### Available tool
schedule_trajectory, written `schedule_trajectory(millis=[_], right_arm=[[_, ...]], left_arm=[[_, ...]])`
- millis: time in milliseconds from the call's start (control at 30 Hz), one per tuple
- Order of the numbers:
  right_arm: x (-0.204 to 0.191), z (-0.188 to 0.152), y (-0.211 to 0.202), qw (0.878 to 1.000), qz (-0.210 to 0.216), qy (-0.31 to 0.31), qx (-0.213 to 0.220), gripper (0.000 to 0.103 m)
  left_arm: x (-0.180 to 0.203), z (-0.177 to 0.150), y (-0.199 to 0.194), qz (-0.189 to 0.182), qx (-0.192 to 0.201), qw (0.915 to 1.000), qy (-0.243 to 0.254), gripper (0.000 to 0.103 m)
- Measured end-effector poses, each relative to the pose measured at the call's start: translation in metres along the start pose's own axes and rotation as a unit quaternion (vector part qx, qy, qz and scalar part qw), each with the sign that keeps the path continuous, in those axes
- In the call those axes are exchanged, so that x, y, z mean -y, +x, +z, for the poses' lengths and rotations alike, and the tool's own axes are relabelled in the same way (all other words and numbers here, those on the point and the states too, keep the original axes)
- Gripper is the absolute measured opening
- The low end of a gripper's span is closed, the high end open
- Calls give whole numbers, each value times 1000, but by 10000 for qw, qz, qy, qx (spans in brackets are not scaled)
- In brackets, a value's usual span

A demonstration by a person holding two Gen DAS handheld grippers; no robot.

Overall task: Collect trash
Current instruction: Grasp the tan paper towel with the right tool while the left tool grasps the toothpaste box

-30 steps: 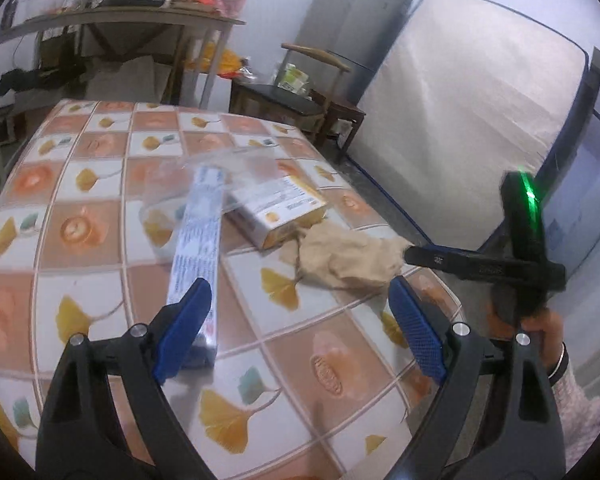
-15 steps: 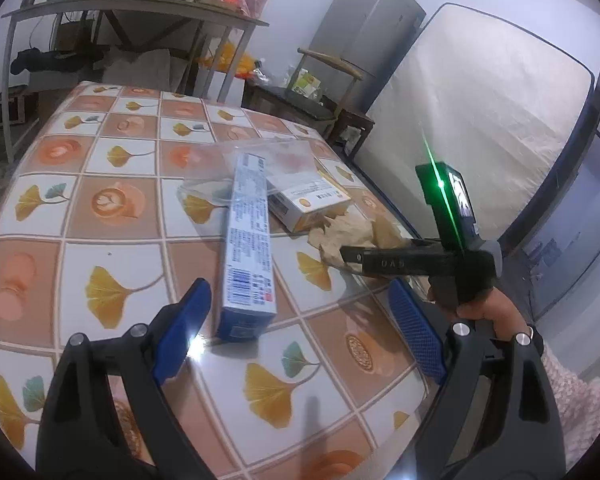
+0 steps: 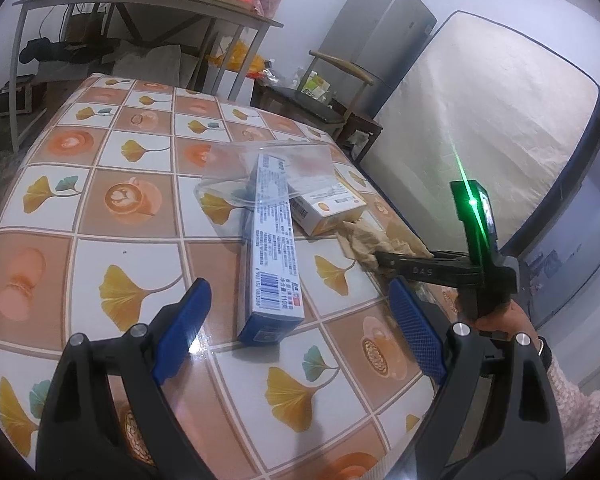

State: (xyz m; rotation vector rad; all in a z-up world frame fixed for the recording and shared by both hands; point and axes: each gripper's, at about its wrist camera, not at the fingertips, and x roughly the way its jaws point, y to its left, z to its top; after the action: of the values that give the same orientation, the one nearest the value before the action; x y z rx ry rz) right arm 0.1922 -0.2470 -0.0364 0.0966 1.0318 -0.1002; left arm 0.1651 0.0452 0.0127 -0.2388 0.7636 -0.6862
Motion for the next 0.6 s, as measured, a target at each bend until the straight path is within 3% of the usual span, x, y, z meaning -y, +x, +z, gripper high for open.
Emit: schedule_trajectory(millis=[133,400,500,600], right_arm=[[6,-4,-3,9999,92,120,22,15],[17,-27,-14,9959,721,538,-2,10],[19,-36,-17,9946,829,623,25,10],[20,-41,-18,9937,886,683,83,10]], left_arm=[[1,1,7,74,-60,9999,32,86],[3,7,34,567,-289,9978,193,86],[8,9,45,777,-461,9951,395,75],[14,7,56,1041,-658,9904,626,58]])
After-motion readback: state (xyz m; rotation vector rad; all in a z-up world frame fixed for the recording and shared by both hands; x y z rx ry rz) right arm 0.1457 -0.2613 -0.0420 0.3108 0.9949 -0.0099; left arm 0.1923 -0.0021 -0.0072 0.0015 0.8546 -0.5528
